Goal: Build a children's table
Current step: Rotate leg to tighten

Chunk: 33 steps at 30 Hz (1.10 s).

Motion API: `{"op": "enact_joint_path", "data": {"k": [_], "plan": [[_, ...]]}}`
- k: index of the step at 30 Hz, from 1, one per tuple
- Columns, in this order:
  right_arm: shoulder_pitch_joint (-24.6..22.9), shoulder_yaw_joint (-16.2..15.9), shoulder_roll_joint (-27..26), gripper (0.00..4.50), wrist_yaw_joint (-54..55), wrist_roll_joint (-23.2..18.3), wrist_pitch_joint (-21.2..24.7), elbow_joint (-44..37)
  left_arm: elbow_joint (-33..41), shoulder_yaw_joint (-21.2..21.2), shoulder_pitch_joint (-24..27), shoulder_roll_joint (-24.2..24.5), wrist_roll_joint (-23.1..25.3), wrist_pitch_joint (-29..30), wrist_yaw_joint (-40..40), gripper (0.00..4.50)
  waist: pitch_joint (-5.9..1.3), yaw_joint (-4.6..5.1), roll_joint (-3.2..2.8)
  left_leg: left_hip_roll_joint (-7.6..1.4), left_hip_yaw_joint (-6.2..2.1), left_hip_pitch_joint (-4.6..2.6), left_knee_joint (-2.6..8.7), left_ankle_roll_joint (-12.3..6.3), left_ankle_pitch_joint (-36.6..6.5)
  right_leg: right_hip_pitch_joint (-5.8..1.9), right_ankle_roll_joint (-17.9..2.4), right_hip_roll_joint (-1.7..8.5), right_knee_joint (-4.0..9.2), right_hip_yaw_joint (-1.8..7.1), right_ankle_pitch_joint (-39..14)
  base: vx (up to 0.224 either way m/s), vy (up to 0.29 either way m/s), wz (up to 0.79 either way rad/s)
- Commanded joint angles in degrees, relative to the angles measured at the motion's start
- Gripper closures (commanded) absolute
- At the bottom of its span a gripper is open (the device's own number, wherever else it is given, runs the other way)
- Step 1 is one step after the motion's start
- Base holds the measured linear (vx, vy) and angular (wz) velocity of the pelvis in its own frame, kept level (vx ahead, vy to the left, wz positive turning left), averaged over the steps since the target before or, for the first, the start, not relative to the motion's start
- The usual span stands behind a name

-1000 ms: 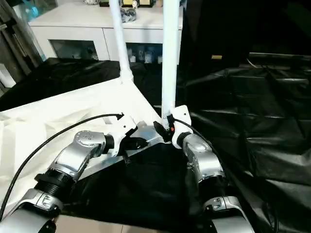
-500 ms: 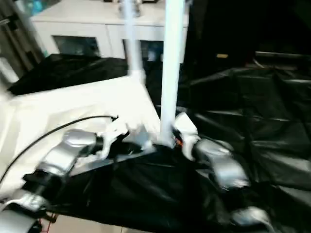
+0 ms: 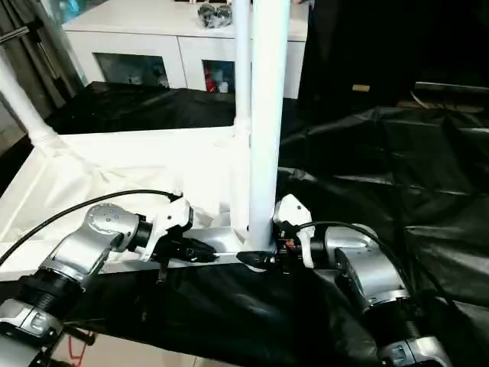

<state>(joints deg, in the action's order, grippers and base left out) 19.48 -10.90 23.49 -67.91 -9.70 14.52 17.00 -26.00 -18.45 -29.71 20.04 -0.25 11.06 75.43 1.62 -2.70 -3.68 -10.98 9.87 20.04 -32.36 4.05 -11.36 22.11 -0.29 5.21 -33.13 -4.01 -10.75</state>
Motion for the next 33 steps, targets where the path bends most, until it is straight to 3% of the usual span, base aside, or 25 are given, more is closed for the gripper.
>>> {"op": "enact_joint_path", "data": {"k": [1, 5, 7, 8, 10, 11, 12, 14, 17, 18, 19, 20, 22, 23, 24, 25, 26, 30, 31, 32, 33], "plan": [[-1.39, -4.16, -1.56, 1.71, -4.09, -1.9, 1.21, -2.11, -0.2, -1.08, -1.04, -1.02, -0.23, -0.12, -1.12, 4.5, -2.76, -0.18, 0.63, -2.04, -0.08, 0.28, 3.17, -5.45, -8.24, -2.87, -14.98, 2.79, 3.08, 2.08, -7.09, 0.0, 0.0, 0.0], [-1.88, -4.89, -1.62, 1.9, -4.72, -1.85, 1.6, -2.26, -0.56, -1.01, -1.0, -1.41, -0.24, -0.25, -1.79, 4.5, -2.72, -0.34, 0.27, -2.05, -0.11, 0.17, 3.28, -4.63, -9.55, -2.81, -14.56, 2.77, 3.29, 2.07, -8.58, 0.0, 0.0, 0.0], [-1.98, -4.97, -1.67, 1.91, -4.95, -2.0, 1.97, -2.27, -0.42, -1.08, -0.89, -1.62, -0.23, -0.1, -1.94, 4.5, -2.73, -0.37, 0.37, -2.03, -0.13, 0.18, 3.3, -4.49, -9.55, -2.84, -14.53, 2.74, 3.22, 2.06, -8.43, 0.0, 0.0, 0.0], [-2.14, -5.02, -1.88, 1.91, -5.16, -2.51, 2.76, -2.54, -0.07, -0.97, -0.69, -1.9, -0.36, 0.23, -2.09, 4.5, -2.78, -0.34, 1.96, -2.03, -0.01, 0.28, 3.2, -4.94, -8.68, -2.93, -14.43, 2.74, 3.1, 2.13, -8.23, 0.0, 0.0, 0.0], [-2.17, -4.97, -2.0, 1.92, -5.16, -2.77, 3.1, -2.68, 0.09, -0.86, -0.64, -1.98, -0.47, 0.41, -2.15, 4.5, -2.77, -0.65, 1.11, -2.11, -0.03, 0.17, 3.15, -5.27, -7.79, -2.71, -14.24, 2.89, 3.1, 2.17, -8.77, 0.0, 0.0, 0.0], [-2.2, -4.91, -2.15, 1.92, -5.07, -3.07, 3.42, -2.84, 0.15, -0.71, -0.61, -2.03, -0.58, 0.55, -2.32, 4.5, -2.78, -0.75, 1.45, -2.12, -0.07, 0.23, 3.14, -5.38, -7.24, -2.75, -14.27, 2.89, 2.96, 2.18, -8.44, 0.0, 0.0, 0.0], [-2.24, -4.67, -2.65, 1.93, -4.67, -3.55, 3.88, -2.71, 0.13, -0.48, -0.52, -2.16, -0.48, 0.87, -3.1, 4.5, -2.79, -0.8, 1.08, -2.1, -0.08, 0.2, 3.14, -5.35, -7.23, -2.73, -14.31, 2.88, 2.96, 2.17, -8.32, 0.0, 0.0, 0.0], [-2.05, -3.08, -5.23, 1.93, 0.52, -2.84, 3.42, -0.19, -0.47, 0.1, -0.52, -3.48, 0.07, 2.52, -6.48, 4.5, -2.66, -0.69, 1.21, -2.08, -0.01, 0.22, 3.2, -5.04, -8.02, -2.62, -14.39, 2.93, 3.11, 2.19, -8.71, 0.0, 0.0, 0.0], [-0.66, -0.75, -9.09, 1.94, 10.55, -0.14, 1.88, 4.44, -2.28, 1.12, -1.93, -6.08, 1.17, 4.34, -12.29, 4.5, -2.13, -0.19, 1.34, -1.89, -0.08, 0.04, 3.68, -2.94, -12.5, -2.28, -12.66, 3.03, 4.01, 2.22, -16.65, 0.0, 0.0, 0.0], [0.41, 0.48, -11.08, 1.94, 15.95, 1.05, 1.85, 6.99, -3.24, 1.84, -2.79, -7.56, 1.4, 5.1, -15.16, 4.5, -2.07, -0.02, 1.9, -1.8, -0.13, -0.04, 3.77, -2.43, -13.32, -2.24, -11.99, 3.03, 4.26, 2.17, -18.91, 0.0, 0.0, 0.0], [1.12, 1.3, -12.38, 1.94, 19.46, 1.78, 2.02, 8.61, -3.87, 2.33, -3.34, -8.53, 1.53, 5.56, -17.01, 4.5, -2.02, 0.12, 1.64, -1.74, -0.3, -0.08, 3.86, -1.74, -14.03, -2.21, -11.41, 3.12, 4.23, 2.14, -20.95, 0.0, 0.0, 0.0], [1.99, 2.34, -14.4, 1.94, 22.84, 1.73, 2.47, 10.31, -5.14, 2.69, -4.27, -10.16, 1.94, 6.11, -19.79, 4.5, -1.79, 0.83, 1.37, -1.59, -0.61, -0.28, 4.13, -0.14, -16.69, -1.97, -9.24, 3.07, 4.82, 2.0, -26.16, -0.055, 0.008, -0.05], [3.07, 2.9, -17.0, 1.94, 27.25, 2.25, 2.6, 12.28, -6.87, 2.76, -5.44, -12.5, 2.39, 6.68, -22.74, 4.5, -1.86, 1.14, 1.65, -1.5, -0.74, -0.39, 4.14, 0.01, -18.03, -1.92, -7.97, 3.05, 5.21, 1.97, -27.46, 0.0, 0.0, 0.0], [3.51, 2.85, -17.95, 1.94, 29.27, 2.89, 2.44, 13.11, -7.48, 2.7, -5.85, -13.41, 2.49, 6.88, -23.62, 4.5, -1.91, 1.17, 1.71, -1.45, -0.74, -0.41, 4.15, -0.4, -18.24, -1.8, -7.73, 3.05, 5.34, 2.06, -27.44, 0.0, 0.0, 0.0], [3.98, 3.03, -19.1, 1.94, 31.14, 3.61, 1.73, 13.86, -7.86, 2.34, -6.18, -14.14, 2.82, 6.71, -24.13, 4.5, -1.9, 1.1, -0.06, -1.4, -0.92, -0.48, 4.17, -0.12, -18.51, -1.74, -7.95, 3.14, 5.13, 2.1, -26.81, 0.0, 0.0, 0.0], [4.57, 3.56, -20.22, 1.94, 33.47, 4.18, 1.03, 14.77, -7.79, 1.6, -6.27, -14.61, 3.1, 6.43, -23.61, 4.5, -1.9, 1.42, 0.61, -1.44, -0.7, -0.35, 4.18, -0.14, -18.82, -1.69, -7.88, 2.94, 5.53, 2.09, -26.02, 0.0, 0.0, 0.0], [4.81, 3.86, -20.67, 1.59, 34.38, 4.35, 0.72, 15.14, -7.67, 1.25, -6.26, -14.74, 3.24, 6.29, -23.27, 4.5, -2.06, 1.44, 1.06, -1.34, -0.78, -0.16, 4.24, -0.48, -18.69, -1.9, -8.07, 2.91, 5.26, 2.09, -24.57, 0.0, 0.0, 0.0], [5.34, 6.08, -22.02, 1.36, 32.51, 1.4, 1.9, 14.93, -6.76, 0.82, -5.6, -13.74, 3.49, 4.32, -21.06, 4.5, -2.25, 1.35, 1.0, -1.44, -0.57, -0.06, 4.08, -1.93, -16.59, -2.07, -9.32, 2.93, 4.99, 2.24, -21.4, 0.0, 0.0, 0.0], [5.35, 6.32, -22.08, 1.19, 31.82, 0.87, 2.14, 14.67, -6.8, 0.76, -5.46, -13.37, 3.62, 3.76, -20.68, 4.5, -2.31, 1.33, 0.82, -1.48, -0.58, -0.04, 4.07, -2.04, -16.26, -2.13, -9.59, 2.94, 4.9, 2.25, -20.51, 0.0, 0.0, 0.0], [5.24, 6.28, -21.87, 1.18, 31.31, 0.67, 2.29, 14.27, -6.73, 0.72, -5.31, -13.04, 3.55, 3.49, -20.21, 4.5, -2.38, 1.32, 0.05, -1.58, -0.68, 0.05, 4.12, -1.95, -15.66, -2.3, -10.43, 2.89, 4.48, 2.18, -17.67, 0.0, 0.0, 0.0], [4.89, 5.97, -21.15, 1.13, 30.09, 0.44, 2.42, 13.22, -6.52, 0.67, -5.03, -12.43, 3.3, 3.17, -19.26, 4.5, -2.36, 1.46, 0.38, -1.61, -0.59, 0.06, 4.12, -2.0, -15.79, -2.27, -10.61, 2.76, 4.63, 2.14, -16.94, 0.0, 0.0, 0.0]]}}
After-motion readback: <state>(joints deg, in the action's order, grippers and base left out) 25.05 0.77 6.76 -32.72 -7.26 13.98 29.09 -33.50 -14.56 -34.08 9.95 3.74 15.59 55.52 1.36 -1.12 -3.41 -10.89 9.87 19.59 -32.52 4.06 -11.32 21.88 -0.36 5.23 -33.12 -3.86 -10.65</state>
